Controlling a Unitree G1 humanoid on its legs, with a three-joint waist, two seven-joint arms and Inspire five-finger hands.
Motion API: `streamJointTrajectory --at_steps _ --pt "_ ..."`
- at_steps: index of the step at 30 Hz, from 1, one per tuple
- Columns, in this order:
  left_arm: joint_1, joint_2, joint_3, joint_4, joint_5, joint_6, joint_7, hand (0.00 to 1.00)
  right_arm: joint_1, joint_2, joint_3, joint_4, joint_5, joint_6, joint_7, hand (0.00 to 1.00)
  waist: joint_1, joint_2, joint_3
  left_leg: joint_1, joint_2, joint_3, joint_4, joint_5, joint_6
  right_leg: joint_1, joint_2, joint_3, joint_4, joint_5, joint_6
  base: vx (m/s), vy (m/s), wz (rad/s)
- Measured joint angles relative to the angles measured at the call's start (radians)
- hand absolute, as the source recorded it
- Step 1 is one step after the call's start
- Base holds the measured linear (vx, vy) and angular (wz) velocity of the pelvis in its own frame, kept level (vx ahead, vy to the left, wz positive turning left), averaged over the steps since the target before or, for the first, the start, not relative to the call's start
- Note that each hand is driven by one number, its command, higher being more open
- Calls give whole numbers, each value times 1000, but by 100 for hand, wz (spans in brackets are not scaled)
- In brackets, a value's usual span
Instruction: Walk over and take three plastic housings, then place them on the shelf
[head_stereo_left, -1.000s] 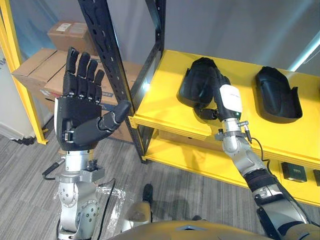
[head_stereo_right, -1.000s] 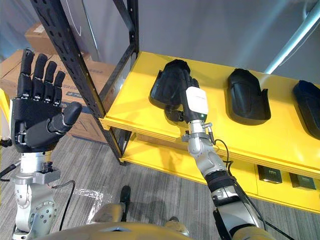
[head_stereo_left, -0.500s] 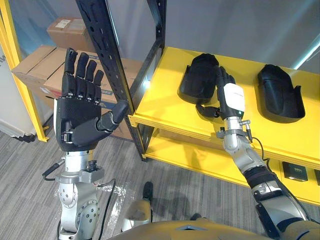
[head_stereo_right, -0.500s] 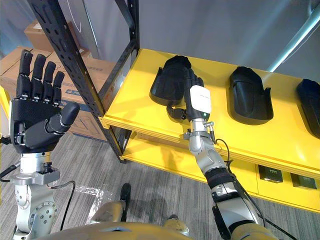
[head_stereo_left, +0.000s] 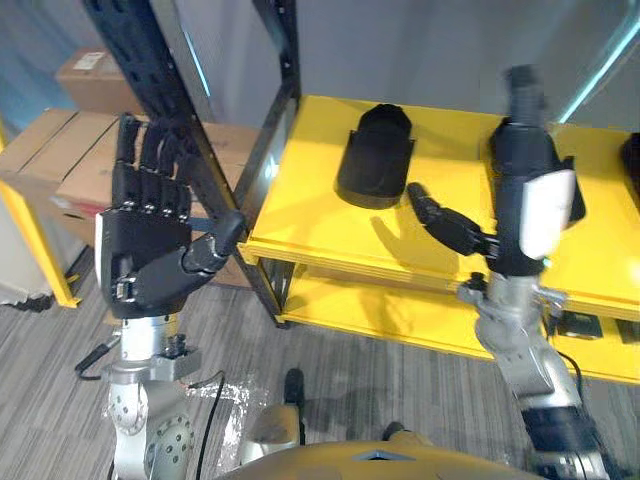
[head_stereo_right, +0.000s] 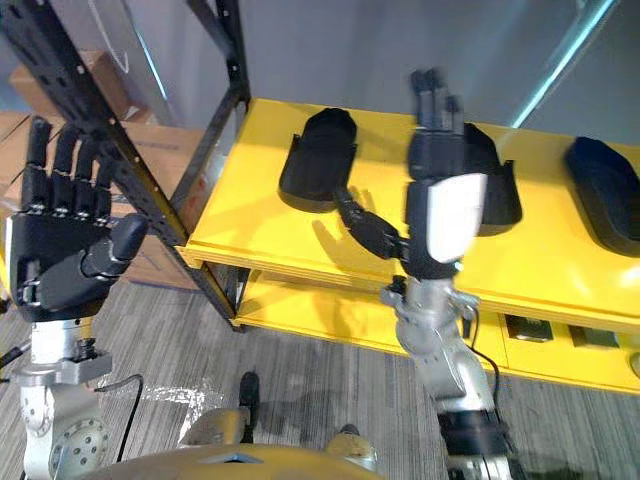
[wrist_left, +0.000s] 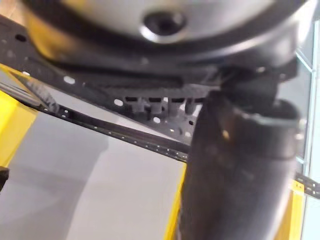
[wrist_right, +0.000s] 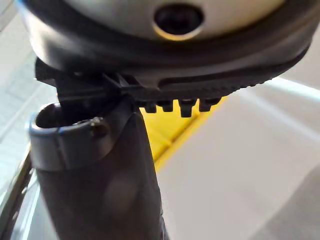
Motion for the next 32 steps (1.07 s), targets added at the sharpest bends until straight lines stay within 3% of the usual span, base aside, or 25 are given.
streamJointTrajectory --at_steps 2,4,6,9,11,14,15,19,23,26,27,28,29,31,32 --pt "1 -8 3 0 41 -21 49 100 41 44 -46 -22 50 3 0 100 -2 0 0 1 6 18 0 -1 0 -9 4 16 -3 -1 4 -35 0 -24" --pt "0 -17 31 -2 236 -54 240 100 75 99 -107 -24 99 36 -3 100 -23 -3 -4 -2 18 53 0 0 -1 -21 12 37 -16 -1 4 -46 -9 -23" --pt "-6 -26 64 -2 338 -75 365 100 121 138 -163 -21 150 68 -5 100 -31 -3 -20 -2 21 69 0 -1 -1 -26 14 50 -20 -1 4 -4 -7 -22" --pt "-9 -82 151 -6 474 -126 588 100 198 232 -266 45 308 77 -27 100 -52 -13 -57 5 26 87 0 -6 -9 -34 12 79 -15 7 4 54 -12 -17" --pt "0 -122 219 -8 588 -127 747 100 254 290 -332 93 412 79 -34 100 -58 -12 -71 16 28 99 0 -8 -9 -30 12 91 -15 8 5 70 -25 -20" --pt "22 -156 352 7 679 -124 955 100 308 342 -416 233 557 82 -13 100 -82 2 -84 35 33 115 0 -15 -18 -19 20 104 -15 5 1 41 -30 -16" --pt "22 -157 372 13 693 -124 989 100 317 346 -428 258 580 85 -2 100 -85 6 -86 35 35 115 0 -17 -20 -19 23 103 -15 3 -1 2 -33 -11" --pt "21 -174 464 126 717 -129 1167 100 339 353 -448 408 662 161 81 100 -91 34 -108 51 49 125 0 -33 -24 -8 27 103 -15 1 -3 -3 -17 -6" --pt "20 -182 478 308 689 -98 1128 100 325 352 -412 607 743 238 180 100 -74 41 -129 66 53 150 0 -37 -25 9 25 95 -16 -6 -1 -13 -2 4" --pt "2 -179 470 558 428 -32 847 100 278 337 -385 814 895 326 367 100 -71 24 -137 67 49 218 1 -60 -31 14 -1 67 -28 -14 4 -35 33 29" --pt "-14 -179 466 697 319 18 719 100 257 308 -371 923 935 375 453 100 -68 19 -141 70 50 240 1 -47 -8 15 -6 61 -22 -19 11 19 68 21" --pt "-22 -173 451 847 255 76 619 100 224 295 -367 1034 945 423 542 100 -67 11 -145 66 51 234 0 -30 -10 17 -3 56 -8 -26 17 37 63 22" --pt "-35 -168 443 920 233 115 574 100 207 295 -367 1086 945 447 578 100 -65 4 -149 66 47 232 0 -30 -10 18 -8 55 -8 -28 20 43 49 20" --pt "-65 -165 409 1170 216 255 412 100 146 304 -397 1232 943 543 691 100 -53 -28 -151 67 26 221 0 -34 -4 20 -22 76 -10 -36 23 70 84 9" --pt "-71 -165 397 1218 217 284 381 100 136 305 -398 1251 942 564 707 100 -51 -40 -147 66 21 218 0 -35 -3 20 -24 79 -10 -39 24 37 50 6"
